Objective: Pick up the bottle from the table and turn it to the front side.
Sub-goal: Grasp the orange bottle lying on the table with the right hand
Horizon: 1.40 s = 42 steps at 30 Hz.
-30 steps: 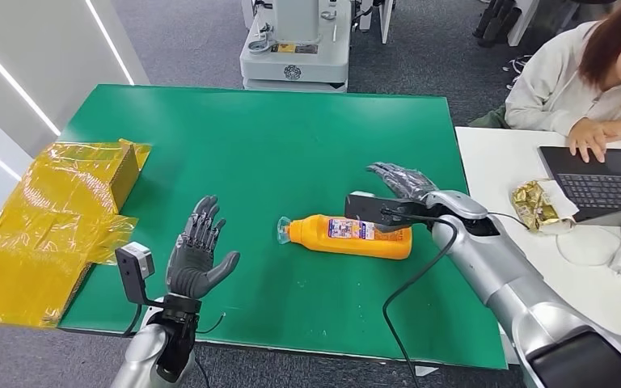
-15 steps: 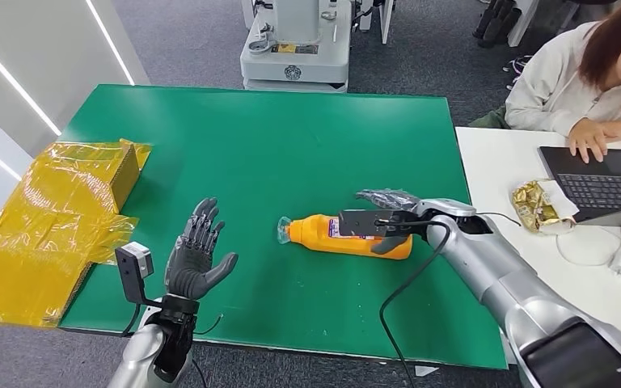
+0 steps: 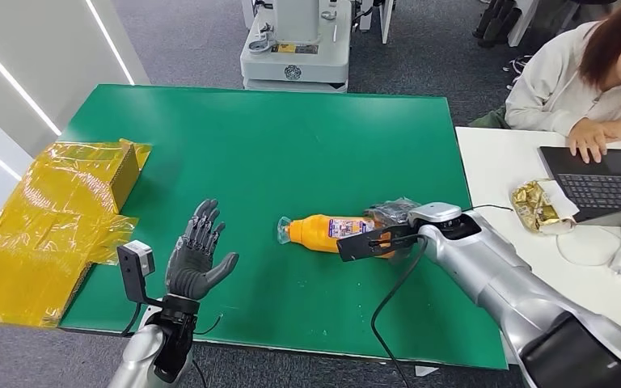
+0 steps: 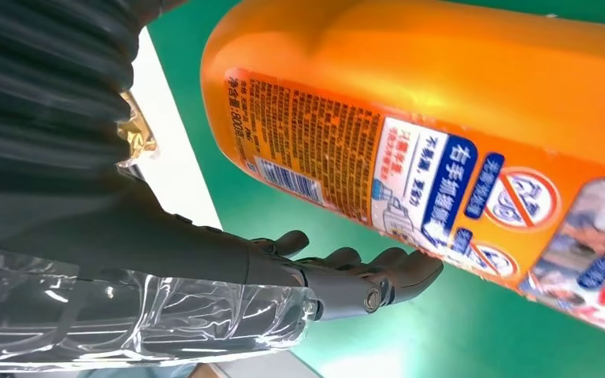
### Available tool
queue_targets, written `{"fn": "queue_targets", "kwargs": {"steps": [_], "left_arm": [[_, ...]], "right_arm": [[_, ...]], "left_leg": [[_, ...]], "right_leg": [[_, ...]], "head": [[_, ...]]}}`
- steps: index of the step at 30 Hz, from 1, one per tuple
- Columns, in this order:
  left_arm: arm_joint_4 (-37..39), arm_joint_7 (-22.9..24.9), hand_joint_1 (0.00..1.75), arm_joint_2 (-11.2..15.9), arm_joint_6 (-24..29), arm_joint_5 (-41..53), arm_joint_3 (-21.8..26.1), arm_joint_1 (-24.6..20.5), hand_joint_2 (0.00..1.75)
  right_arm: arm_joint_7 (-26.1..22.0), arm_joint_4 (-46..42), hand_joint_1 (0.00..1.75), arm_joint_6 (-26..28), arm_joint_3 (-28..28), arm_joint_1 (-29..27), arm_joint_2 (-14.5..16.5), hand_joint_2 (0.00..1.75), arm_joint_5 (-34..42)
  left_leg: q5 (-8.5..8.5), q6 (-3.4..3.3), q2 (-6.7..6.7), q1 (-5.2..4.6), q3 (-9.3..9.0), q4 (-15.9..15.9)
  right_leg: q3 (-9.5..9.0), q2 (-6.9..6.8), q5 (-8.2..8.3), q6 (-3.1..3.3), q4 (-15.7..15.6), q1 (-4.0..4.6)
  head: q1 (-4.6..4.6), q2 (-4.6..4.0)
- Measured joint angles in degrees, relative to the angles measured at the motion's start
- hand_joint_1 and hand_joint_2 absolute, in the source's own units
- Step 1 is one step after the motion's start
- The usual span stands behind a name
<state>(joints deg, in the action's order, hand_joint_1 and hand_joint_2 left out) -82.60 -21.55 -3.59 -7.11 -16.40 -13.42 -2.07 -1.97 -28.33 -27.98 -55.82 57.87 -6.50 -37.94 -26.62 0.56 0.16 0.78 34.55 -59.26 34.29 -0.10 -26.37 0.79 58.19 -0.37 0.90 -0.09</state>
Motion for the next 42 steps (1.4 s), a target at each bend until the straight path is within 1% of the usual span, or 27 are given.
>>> {"fn": "queue_targets", "kwargs": {"steps": [1,2,3,4,5,8,12,14,15,16,17,19,20,21,25,28,30,32,34,38,42], "left_arm": [[0.0,0.0,0.00,0.0,0.0,0.0,0.0,0.0,1.75],[0.0,0.0,0.00,0.0,0.0,0.0,0.0,0.0,1.75],[0.0,0.0,0.00,0.0,0.0,0.0,0.0,0.0,1.75],[0.0,0.0,0.00,0.0,0.0,0.0,0.0,0.0,1.75],[0.0,0.0,0.00,0.0,0.0,0.0,0.0,0.0,1.75],[0.0,0.0,0.00,0.0,0.0,0.0,0.0,0.1,1.75],[0.0,0.0,0.00,0.0,0.0,0.0,0.0,0.3,1.75],[0.0,0.0,0.00,0.0,0.0,0.0,0.0,0.5,1.75],[0.0,0.0,0.00,0.0,0.0,0.0,0.0,0.6,1.75],[0.0,0.0,0.00,0.0,0.0,0.0,0.0,0.7,1.75],[0.0,0.0,0.00,0.0,0.0,0.0,0.0,0.7,1.75],[0.0,0.0,0.00,0.0,0.0,0.0,0.0,0.9,1.75],[0.0,0.0,0.00,0.0,0.0,0.0,0.0,0.9,1.75],[0.0,0.0,0.00,0.0,0.0,0.0,0.0,1.0,1.75],[0.0,-0.1,0.00,0.0,0.1,0.0,0.0,1.1,1.75],[0.0,-0.4,0.00,0.0,0.1,0.2,0.0,1.2,1.75],[0.0,-0.7,0.00,0.0,0.3,0.5,0.0,1.3,1.75],[-0.2,-1.1,0.00,0.0,0.7,0.9,0.0,1.6,1.75],[-0.3,-1.4,0.00,0.0,0.9,1.3,0.0,1.9,1.75],[-0.6,-2.0,0.00,0.0,1.4,2.2,0.0,2.3,1.75],[-1.1,-2.8,0.00,0.0,2.3,3.3,0.0,2.8,1.75]], "right_arm": [[0.2,-0.1,0.43,0.2,-0.6,0.0,-0.2,1.75,0.0],[0.4,-0.3,0.78,0.4,-1.2,-0.1,-0.5,1.75,0.1],[0.6,-0.6,1.07,0.7,-1.9,-0.3,-0.8,1.75,0.3],[0.7,-0.9,1.32,0.9,-2.5,-0.5,-1.2,1.75,0.4],[0.8,-1.1,1.33,1.2,-2.9,-0.7,-1.5,1.75,0.7],[1.0,-2.1,1.26,2.7,-4.0,-1.5,-2.8,1.75,1.7],[1.2,-3.4,1.26,4.3,-4.8,-2.5,-4.4,1.75,2.5],[1.2,-3.9,1.17,4.5,-5.1,-2.8,-4.9,1.75,2.6],[1.2,-4.1,1.14,4.6,-5.2,-2.9,-5.1,1.75,2.6],[1.2,-4.3,1.16,4.7,-5.2,-2.9,-5.3,1.75,2.7],[1.2,-4.4,1.27,4.8,-5.3,-3.0,-5.5,1.75,2.8],[1.2,-4.7,1.57,5.2,-5.4,-3.3,-5.8,1.75,2.9],[1.2,-4.9,1.67,5.6,-5.5,-3.4,-5.9,1.75,3.0],[1.2,-5.0,1.73,6.0,-5.6,-3.5,-6.0,1.75,3.0],[0.4,-5.2,1.75,8.7,-5.8,-4.3,-6.1,1.75,3.5],[-1.6,-5.2,1.75,11.4,-5.3,-5.3,-6.3,1.75,6.5],[-4.1,-5.6,1.75,12.9,-4.0,-6.6,-6.7,1.75,10.8],[-7.3,-6.8,1.75,14.1,-1.8,-8.7,-7.5,1.75,16.2],[-9.5,-8.4,1.75,14.9,0.5,-10.9,-8.2,1.75,20.0],[-11.7,-11.9,1.75,16.6,4.9,-15.6,-9.0,1.75,24.8],[-13.0,-17.3,1.75,20.6,9.8,-22.7,-9.4,1.75,28.0]], "left_leg": [[0.00,0.00,0.00,0.00,0.00,0.0],[0.00,0.00,0.00,0.00,-0.01,0.0],[0.00,0.00,0.00,0.00,-0.01,0.0],[0.00,0.00,-0.01,0.00,-0.01,0.0],[0.00,0.00,-0.01,0.00,-0.01,0.0],[0.00,0.00,0.00,0.00,-0.03,0.0],[-0.01,-0.01,0.01,0.00,-0.09,0.0],[-0.01,-0.01,0.01,0.00,-0.15,0.0],[-0.01,-0.01,0.01,0.00,-0.19,0.0],[-0.01,-0.01,0.01,0.00,-0.22,0.0],[-0.01,-0.01,0.01,0.00,-0.25,0.0],[-0.01,-0.01,0.01,0.00,-0.31,0.0],[-0.01,-0.01,0.01,0.00,-0.33,0.0],[-0.01,-0.01,0.01,0.00,-0.35,0.0],[-0.02,-0.02,0.03,0.01,-0.49,0.0],[-0.03,-0.03,0.04,0.01,-0.60,0.0],[-0.03,-0.03,0.03,0.01,-0.65,0.0],[-0.03,-0.03,0.03,0.01,-0.67,0.0],[-0.03,-0.03,0.02,0.01,-0.66,0.0],[-0.03,-0.03,-0.04,0.02,-0.64,0.0],[-0.08,-0.06,-0.07,0.02,-0.61,0.0]], "right_leg": [[0.00,0.00,0.00,0.00,0.0,0.00],[0.00,0.00,0.00,0.00,0.0,0.00],[0.00,0.00,0.00,0.00,0.0,0.00],[0.00,-0.01,0.00,0.00,0.0,0.00],[-0.01,-0.01,0.00,0.00,0.0,0.00],[-0.02,0.00,0.00,0.00,0.0,0.00],[-0.07,0.00,0.00,0.00,0.0,0.00],[-0.13,0.01,0.00,0.00,0.0,0.00],[-0.16,0.01,0.00,0.00,0.0,0.00],[-0.19,0.01,0.00,0.00,0.0,0.00],[-0.23,0.01,0.00,0.00,0.0,0.00],[-0.29,0.01,0.00,0.00,0.0,0.00],[-0.32,0.00,0.00,0.00,0.0,0.00],[-0.35,0.01,0.00,0.00,0.0,0.00],[-0.48,0.02,0.00,0.00,-0.1,0.00],[-0.60,0.02,0.00,-0.01,-0.1,0.01],[-0.66,0.01,0.00,-0.01,-0.1,0.01],[-0.69,0.01,0.00,-0.01,-0.1,0.01],[-0.68,0.00,0.00,-0.01,-0.1,0.00],[-0.67,-0.05,-0.02,-0.02,-0.1,0.01],[-0.65,-0.07,-0.06,-0.02,-0.1,0.01]], "head": [[0.00,0.00],[0.00,0.00],[0.00,0.00],[-0.01,0.00],[-0.01,0.00],[0.00,0.00],[0.00,0.00],[0.00,0.00],[0.00,0.00],[0.00,0.00],[0.00,0.00],[0.00,0.00],[-0.01,0.00],[-0.01,0.00],[0.00,0.00],[-0.01,0.00],[-0.01,0.00],[-0.01,0.00],[0.00,0.00],[-0.01,0.00],[0.00,0.00]]}}
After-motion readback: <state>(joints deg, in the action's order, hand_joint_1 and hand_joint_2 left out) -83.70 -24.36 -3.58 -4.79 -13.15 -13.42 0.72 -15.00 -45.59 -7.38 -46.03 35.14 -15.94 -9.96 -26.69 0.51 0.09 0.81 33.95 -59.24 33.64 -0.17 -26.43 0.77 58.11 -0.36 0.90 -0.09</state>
